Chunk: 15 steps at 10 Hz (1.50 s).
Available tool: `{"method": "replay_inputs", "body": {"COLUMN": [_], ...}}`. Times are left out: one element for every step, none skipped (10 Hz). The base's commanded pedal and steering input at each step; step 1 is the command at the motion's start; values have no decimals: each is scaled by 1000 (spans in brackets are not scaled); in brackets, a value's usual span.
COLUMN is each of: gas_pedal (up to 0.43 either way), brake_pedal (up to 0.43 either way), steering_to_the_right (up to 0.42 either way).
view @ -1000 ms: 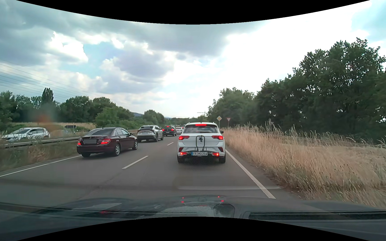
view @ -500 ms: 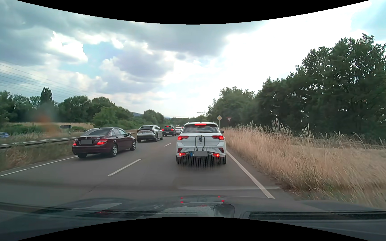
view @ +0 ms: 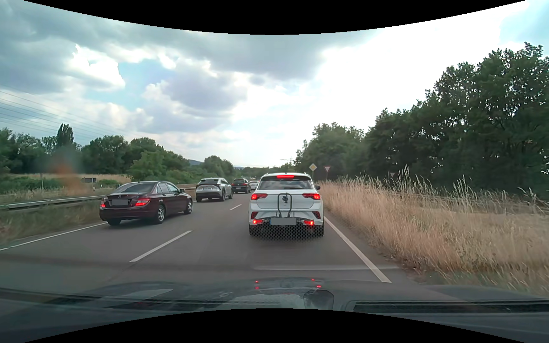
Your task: Follow the waypoints while adhering to traffic rules and regulations
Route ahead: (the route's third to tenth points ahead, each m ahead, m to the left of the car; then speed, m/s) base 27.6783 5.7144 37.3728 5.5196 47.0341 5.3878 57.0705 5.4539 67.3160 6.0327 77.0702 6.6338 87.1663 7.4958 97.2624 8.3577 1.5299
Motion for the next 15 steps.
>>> {"method": "replay_inputs", "body": {"gas_pedal": [0,0,0,0,0,0,0,0,0,0,0,0,0,0,0], "brake_pedal": [213,213,213,213,220,220,220,220,226,226,226,226,226,226,220], "steering_to_the_right": [-10,-12,-14,-14,-14,-14,-14,-14,-15,-15,-15,-15,-16,-16,-16]}}
